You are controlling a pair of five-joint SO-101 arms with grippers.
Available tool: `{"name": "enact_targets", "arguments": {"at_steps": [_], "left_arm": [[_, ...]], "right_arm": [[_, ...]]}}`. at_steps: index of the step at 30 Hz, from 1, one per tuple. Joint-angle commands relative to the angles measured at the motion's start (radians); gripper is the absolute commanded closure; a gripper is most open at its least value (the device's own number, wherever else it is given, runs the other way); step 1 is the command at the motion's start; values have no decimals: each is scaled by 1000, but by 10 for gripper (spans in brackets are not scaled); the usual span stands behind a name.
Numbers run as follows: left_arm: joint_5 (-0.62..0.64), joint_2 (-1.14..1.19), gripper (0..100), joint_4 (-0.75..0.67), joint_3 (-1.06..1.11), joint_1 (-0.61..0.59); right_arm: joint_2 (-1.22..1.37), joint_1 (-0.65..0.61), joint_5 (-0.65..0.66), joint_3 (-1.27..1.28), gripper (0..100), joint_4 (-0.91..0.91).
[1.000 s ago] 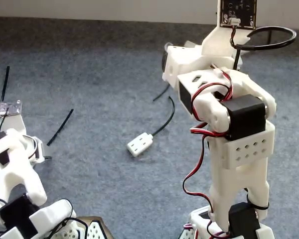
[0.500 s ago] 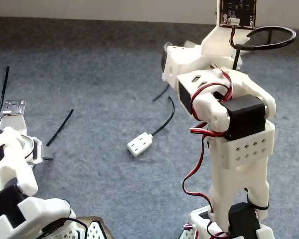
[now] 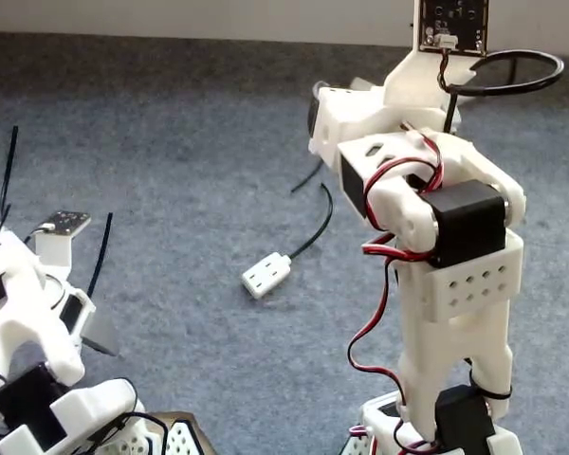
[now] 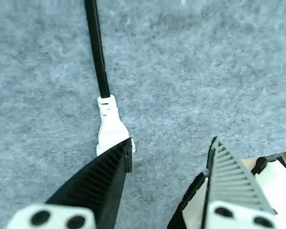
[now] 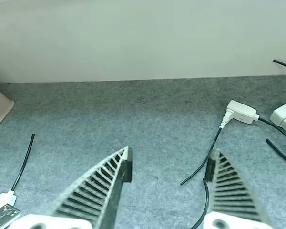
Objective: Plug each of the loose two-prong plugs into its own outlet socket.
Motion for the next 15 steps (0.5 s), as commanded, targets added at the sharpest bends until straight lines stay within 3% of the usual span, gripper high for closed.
{"name": "enact_targets", "arguments": {"at_steps": [1, 15], "left_arm": [[-11, -33, 734, 20, -38, -7], [-40, -30, 734, -98, 1, -114]], "right_arm": [[-30, -10, 12, -27, 748, -22], [-31, -10, 12, -27, 748, -22]]}}
